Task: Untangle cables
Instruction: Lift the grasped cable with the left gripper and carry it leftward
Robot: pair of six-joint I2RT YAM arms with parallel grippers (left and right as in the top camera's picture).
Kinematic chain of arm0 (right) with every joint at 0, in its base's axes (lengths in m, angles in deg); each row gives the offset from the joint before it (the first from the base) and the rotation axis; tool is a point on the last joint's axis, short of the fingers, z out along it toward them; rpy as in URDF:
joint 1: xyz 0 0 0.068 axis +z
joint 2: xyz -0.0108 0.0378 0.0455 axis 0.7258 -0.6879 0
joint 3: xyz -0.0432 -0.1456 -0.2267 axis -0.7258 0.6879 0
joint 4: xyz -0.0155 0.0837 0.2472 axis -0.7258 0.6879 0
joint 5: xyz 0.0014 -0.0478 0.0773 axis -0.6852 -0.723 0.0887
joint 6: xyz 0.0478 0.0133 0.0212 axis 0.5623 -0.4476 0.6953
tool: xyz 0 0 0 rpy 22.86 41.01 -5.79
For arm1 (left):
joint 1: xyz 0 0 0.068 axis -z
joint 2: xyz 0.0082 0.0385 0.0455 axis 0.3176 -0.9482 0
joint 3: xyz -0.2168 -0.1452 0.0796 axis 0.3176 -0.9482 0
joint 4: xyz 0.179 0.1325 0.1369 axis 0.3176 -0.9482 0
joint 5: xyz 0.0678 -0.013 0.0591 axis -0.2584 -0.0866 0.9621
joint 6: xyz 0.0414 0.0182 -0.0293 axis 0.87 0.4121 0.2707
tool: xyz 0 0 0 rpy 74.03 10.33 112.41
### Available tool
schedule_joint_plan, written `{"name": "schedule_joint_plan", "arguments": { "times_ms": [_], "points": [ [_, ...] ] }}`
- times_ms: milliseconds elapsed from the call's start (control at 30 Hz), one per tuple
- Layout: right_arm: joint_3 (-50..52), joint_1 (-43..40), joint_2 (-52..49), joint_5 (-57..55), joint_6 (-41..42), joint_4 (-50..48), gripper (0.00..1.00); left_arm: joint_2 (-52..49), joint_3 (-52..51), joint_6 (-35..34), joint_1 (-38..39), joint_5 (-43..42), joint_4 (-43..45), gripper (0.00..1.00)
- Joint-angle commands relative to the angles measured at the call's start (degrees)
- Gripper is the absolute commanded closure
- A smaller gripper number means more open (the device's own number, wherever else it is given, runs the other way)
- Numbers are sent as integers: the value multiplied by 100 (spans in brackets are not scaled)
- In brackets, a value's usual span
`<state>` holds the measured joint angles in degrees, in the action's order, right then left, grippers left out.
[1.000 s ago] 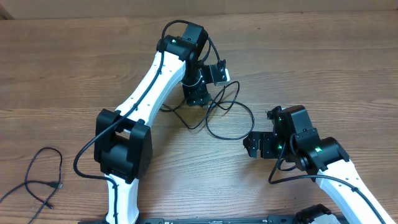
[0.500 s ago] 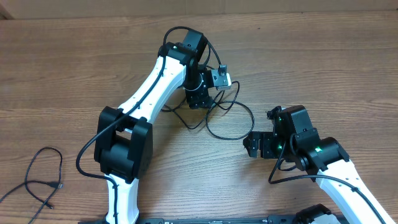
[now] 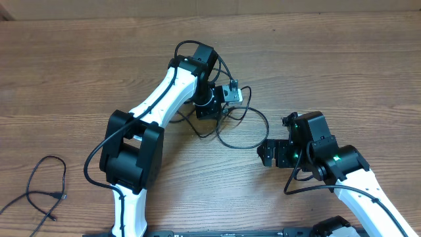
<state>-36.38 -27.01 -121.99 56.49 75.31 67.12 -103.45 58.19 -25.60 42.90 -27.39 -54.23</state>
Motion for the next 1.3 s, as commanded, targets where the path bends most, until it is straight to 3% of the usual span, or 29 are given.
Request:
{"name": "schedule_joint_plan", "arguments": {
  "times_ms": [0,267,433,700,1000,1267],
  "points": [
    [-46,-9,35,87,-42,-31,0,37,-7,15,-2,-81,-101,96],
    [-46,-9,35,87,-42,-33,0,72,411,-46,-2,267,-813,96],
    [-46,-9,35,85,-42,-33,0,197,1318,-96,-2,302,-1624,96],
    [-44,-9,35,85,-44,-35,0,470,3521,-1480,-2,317,-1937,96],
    [-46,-9,35,85,-44,-33,0,531,5530,-2907,-2,321,-1191,96],
    [-46,-9,35,83,-50,-39,0,542,6599,-4111,-2,319,-610,96]
  ]
}}
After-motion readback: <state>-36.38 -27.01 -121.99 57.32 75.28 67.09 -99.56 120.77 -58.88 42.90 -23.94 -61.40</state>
